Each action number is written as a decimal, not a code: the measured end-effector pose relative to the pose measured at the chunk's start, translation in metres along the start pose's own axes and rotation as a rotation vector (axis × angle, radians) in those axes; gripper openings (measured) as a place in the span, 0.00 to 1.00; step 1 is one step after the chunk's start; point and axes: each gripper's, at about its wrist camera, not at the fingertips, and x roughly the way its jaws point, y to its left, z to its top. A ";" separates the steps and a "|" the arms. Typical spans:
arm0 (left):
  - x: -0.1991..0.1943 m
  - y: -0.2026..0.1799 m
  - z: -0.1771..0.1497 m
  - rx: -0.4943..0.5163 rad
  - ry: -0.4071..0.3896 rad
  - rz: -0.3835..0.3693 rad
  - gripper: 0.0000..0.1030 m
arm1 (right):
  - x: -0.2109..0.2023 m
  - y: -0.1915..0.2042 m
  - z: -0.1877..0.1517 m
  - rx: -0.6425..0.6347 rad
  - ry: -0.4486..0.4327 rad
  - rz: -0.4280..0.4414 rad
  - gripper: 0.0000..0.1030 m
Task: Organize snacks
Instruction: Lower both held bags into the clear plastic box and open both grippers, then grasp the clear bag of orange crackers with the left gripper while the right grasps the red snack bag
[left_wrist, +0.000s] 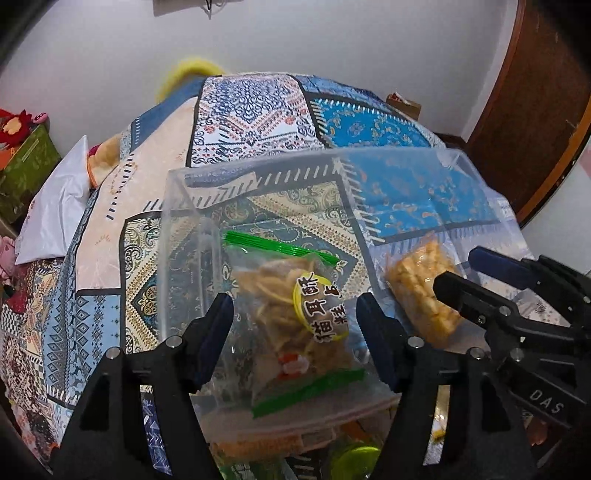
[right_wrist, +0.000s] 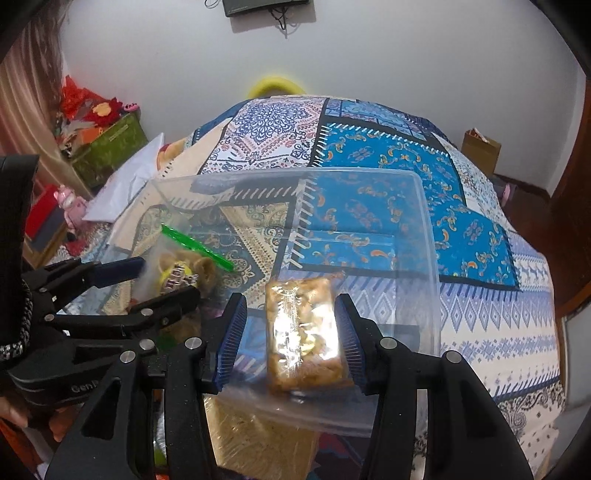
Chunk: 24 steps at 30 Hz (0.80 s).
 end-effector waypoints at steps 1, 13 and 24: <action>-0.005 0.000 0.000 -0.003 -0.008 -0.005 0.67 | -0.003 0.001 0.000 -0.001 -0.005 0.000 0.45; -0.114 -0.001 -0.016 0.029 -0.182 -0.028 0.67 | -0.091 0.014 -0.011 -0.037 -0.152 -0.010 0.53; -0.176 0.002 -0.078 0.069 -0.226 -0.011 0.76 | -0.145 0.034 -0.049 -0.064 -0.228 -0.013 0.61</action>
